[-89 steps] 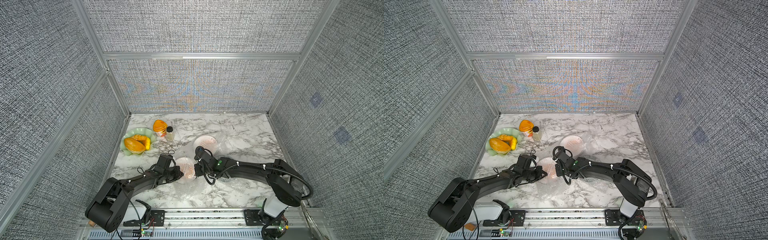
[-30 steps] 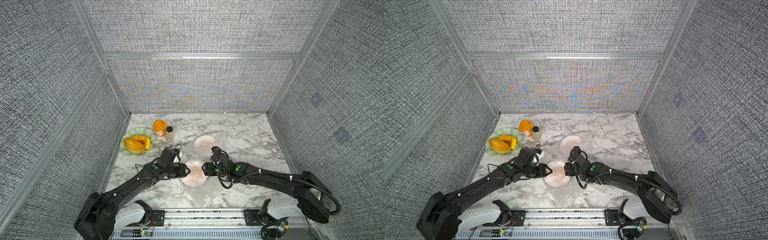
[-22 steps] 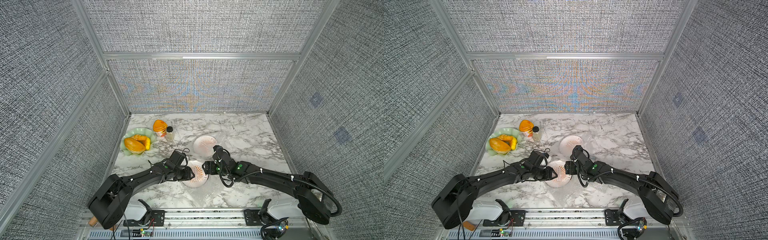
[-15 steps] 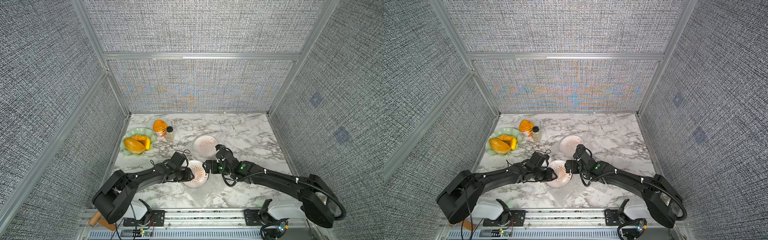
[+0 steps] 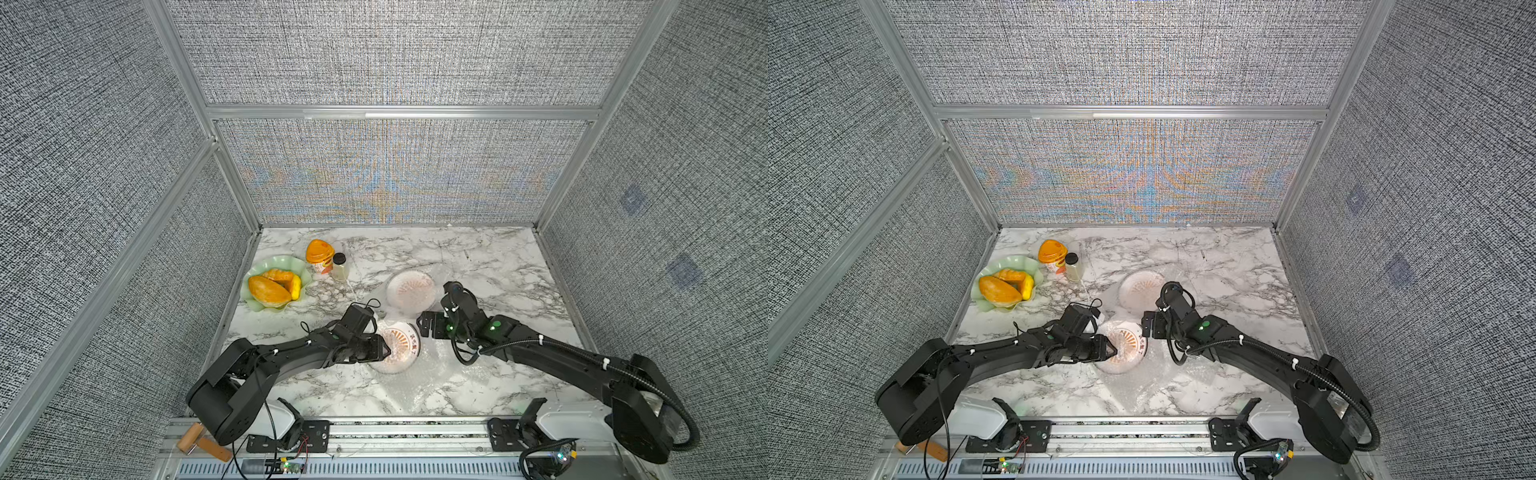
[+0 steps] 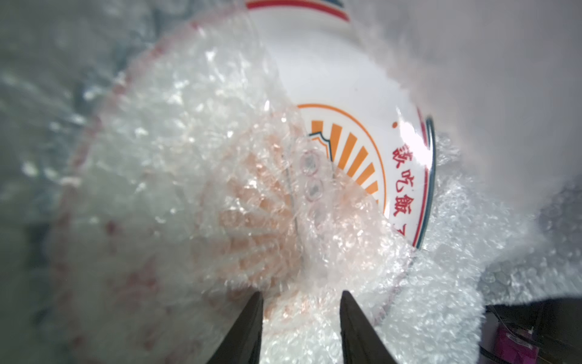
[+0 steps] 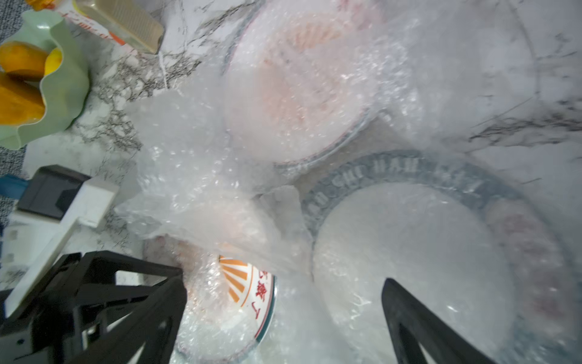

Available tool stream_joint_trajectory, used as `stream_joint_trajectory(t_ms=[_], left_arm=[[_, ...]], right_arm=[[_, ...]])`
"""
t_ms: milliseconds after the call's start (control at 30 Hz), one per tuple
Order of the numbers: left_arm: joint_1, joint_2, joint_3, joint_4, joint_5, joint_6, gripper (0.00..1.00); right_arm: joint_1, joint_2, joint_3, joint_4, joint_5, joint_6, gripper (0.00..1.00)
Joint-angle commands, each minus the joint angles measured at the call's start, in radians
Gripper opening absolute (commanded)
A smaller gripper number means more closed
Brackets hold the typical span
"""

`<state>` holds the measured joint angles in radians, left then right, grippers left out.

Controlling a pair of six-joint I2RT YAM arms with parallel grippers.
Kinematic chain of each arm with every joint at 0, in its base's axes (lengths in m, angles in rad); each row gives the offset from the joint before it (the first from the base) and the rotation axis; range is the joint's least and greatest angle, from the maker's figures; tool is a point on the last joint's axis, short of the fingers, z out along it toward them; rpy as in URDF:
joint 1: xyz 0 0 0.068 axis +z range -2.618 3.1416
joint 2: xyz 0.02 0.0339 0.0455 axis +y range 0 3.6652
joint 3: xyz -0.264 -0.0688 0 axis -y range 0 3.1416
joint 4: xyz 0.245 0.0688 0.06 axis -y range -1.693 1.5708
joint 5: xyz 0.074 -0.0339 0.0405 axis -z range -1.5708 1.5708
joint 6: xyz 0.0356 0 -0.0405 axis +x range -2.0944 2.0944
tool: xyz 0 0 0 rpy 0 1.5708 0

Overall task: Unpack dinner plates from bubble wrap
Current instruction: Unwrap the bubble wrap at the center of the board.

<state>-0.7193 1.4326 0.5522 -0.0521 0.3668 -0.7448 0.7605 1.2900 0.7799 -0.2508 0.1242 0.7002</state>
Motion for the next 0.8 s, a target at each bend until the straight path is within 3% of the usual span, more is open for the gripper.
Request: stream_joint_trajectory(t_ms=[0,233,333,567,700,767], left_arm=[[0.001,0.009,-0.011,-0.117,-0.065,-0.001,0.43],[0.001,-0.013,0.007,-0.126,-0.043,0.006,0.42],[0.001,-0.06,0.028,-0.102,0.012,0.002,0.42],[0.0,-0.216,0.168,-0.233,-0.007,0.022,0.44],[-0.005,-0.201,0.207,-0.285,-0.049,0.073,0.46],[-0.005,-0.139,0.24,-0.318,-0.078,0.089,0.46]], right_arm=[[-0.019,-0.006,-0.001,-0.016,0.024,-0.022,0.99],[-0.036,-0.112,0.11,-0.126,-0.005,-0.126,0.99],[-0.028,-0.189,0.169,-0.159,-0.088,-0.129,0.99],[0.057,-0.17,0.104,-0.097,-0.229,-0.086,0.97],[0.063,-0.105,0.017,0.036,-0.323,-0.023,0.87],[0.062,-0.087,-0.037,0.119,-0.341,0.017,0.71]])
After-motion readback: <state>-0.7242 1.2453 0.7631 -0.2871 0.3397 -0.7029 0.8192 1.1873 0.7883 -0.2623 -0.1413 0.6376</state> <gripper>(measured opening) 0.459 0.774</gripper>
